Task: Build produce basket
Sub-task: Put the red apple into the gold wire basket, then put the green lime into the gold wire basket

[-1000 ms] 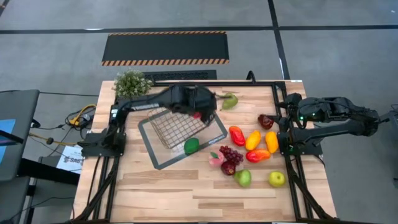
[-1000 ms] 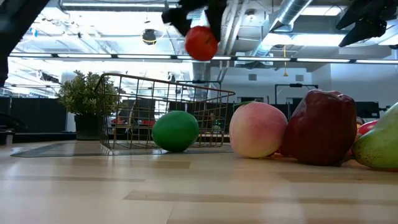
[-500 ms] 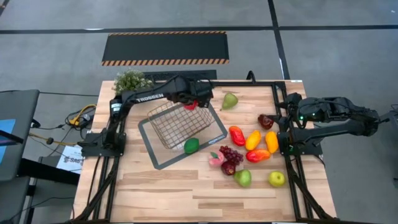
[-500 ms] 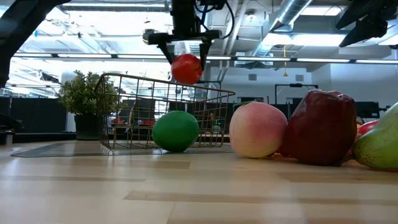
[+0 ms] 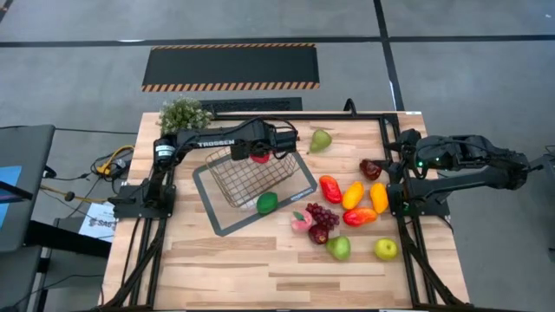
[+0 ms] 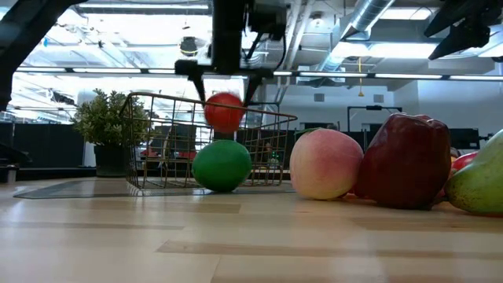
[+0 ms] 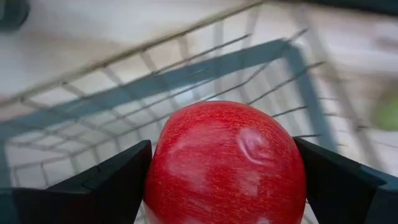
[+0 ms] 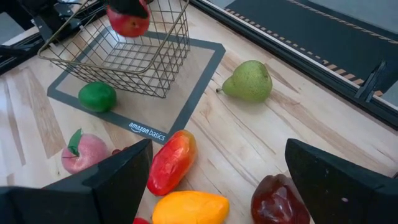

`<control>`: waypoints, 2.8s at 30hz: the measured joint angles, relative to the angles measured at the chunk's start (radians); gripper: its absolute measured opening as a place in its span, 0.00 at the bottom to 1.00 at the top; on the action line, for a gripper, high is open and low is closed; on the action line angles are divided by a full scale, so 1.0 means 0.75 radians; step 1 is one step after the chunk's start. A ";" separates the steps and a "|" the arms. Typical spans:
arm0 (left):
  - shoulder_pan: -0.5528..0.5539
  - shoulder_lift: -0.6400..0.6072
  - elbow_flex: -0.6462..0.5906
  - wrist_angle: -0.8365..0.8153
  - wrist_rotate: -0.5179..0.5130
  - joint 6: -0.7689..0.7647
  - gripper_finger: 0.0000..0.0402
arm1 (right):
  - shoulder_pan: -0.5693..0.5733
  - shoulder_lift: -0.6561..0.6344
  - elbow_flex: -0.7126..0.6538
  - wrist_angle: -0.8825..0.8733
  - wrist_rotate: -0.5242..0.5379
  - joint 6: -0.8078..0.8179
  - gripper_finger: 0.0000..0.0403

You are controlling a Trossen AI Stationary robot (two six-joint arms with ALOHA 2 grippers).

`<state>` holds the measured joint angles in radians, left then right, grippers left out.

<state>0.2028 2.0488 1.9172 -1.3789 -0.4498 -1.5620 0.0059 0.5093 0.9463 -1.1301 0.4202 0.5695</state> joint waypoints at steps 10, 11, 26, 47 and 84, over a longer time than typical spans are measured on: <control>0.048 -0.002 -0.167 0.185 0.129 -0.116 0.86 | 0.000 0.000 0.000 0.000 0.000 -0.002 0.96; 0.053 -0.001 -0.181 0.183 0.139 -0.127 0.86 | 0.000 0.000 0.000 0.000 0.000 -0.002 0.96; 0.113 -0.001 -0.407 0.424 0.251 -0.164 0.86 | 0.000 0.000 0.000 -0.009 0.000 -0.002 0.96; 0.118 -0.001 -0.450 0.478 0.203 -0.097 0.93 | 0.000 0.000 0.000 -0.025 0.000 -0.002 0.96; -0.016 -0.010 0.117 0.252 0.293 1.179 0.96 | 0.000 0.000 0.000 -0.026 0.000 -0.002 0.96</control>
<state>0.1910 2.0415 2.0049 -1.1901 -0.2298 -0.6777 0.0059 0.5091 0.9463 -1.1496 0.4200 0.5682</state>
